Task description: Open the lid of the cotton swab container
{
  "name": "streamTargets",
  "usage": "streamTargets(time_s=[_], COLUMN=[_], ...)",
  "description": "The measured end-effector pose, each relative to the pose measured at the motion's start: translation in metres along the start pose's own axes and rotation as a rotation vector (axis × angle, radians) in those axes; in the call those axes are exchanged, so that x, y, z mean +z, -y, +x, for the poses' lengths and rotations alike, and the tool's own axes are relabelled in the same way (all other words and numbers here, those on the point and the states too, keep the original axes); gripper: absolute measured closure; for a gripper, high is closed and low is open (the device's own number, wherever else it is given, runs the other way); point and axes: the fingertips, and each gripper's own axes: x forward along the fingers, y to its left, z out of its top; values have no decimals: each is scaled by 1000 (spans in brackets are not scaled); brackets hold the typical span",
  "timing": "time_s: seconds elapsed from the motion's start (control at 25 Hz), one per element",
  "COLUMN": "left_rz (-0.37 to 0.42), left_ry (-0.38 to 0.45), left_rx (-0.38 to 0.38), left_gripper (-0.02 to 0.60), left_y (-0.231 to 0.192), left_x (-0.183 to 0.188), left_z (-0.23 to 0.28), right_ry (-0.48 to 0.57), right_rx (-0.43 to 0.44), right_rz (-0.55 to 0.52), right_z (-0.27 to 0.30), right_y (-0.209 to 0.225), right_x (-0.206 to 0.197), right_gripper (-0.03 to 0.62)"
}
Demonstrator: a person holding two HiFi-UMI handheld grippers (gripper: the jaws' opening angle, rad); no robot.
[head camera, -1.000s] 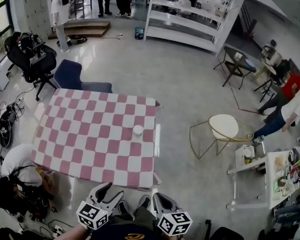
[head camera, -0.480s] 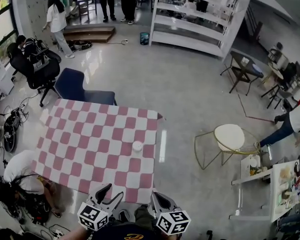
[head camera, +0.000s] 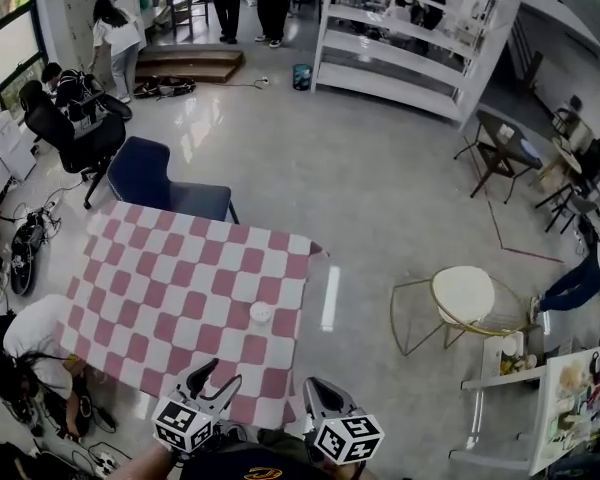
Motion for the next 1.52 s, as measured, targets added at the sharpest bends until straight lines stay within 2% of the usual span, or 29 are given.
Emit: streamTargets(time_s=[0.24, 0.48, 0.6, 0.76, 0.96, 1.32, 1.52], left_rz=[135, 180, 188, 238, 256, 327, 338], left_ry=[-19, -80, -88, -113, -134, -182, -213], left_rx=[50, 96, 90, 39, -51, -203, -237], left_gripper=[351, 351, 351, 351, 351, 350, 350], left_y=[-22, -61, -74, -81, -84, -81, -80], left_x=[5, -2, -3, -11, -29, -63, -83], left_z=[31, 54, 70, 97, 126, 169, 190], right_ry=[14, 41, 59, 63, 33, -15, -41], right_rx=[14, 35, 40, 36, 28, 37, 15], right_rz=[-30, -66, -82, -91, -111, -232, -232], right_z=[16, 44, 59, 79, 105, 154, 170], right_y=[31, 33, 27, 19, 18, 20, 24], right_x=[28, 52, 65, 74, 71, 70, 66], right_gripper=[583, 583, 583, 583, 583, 583, 583])
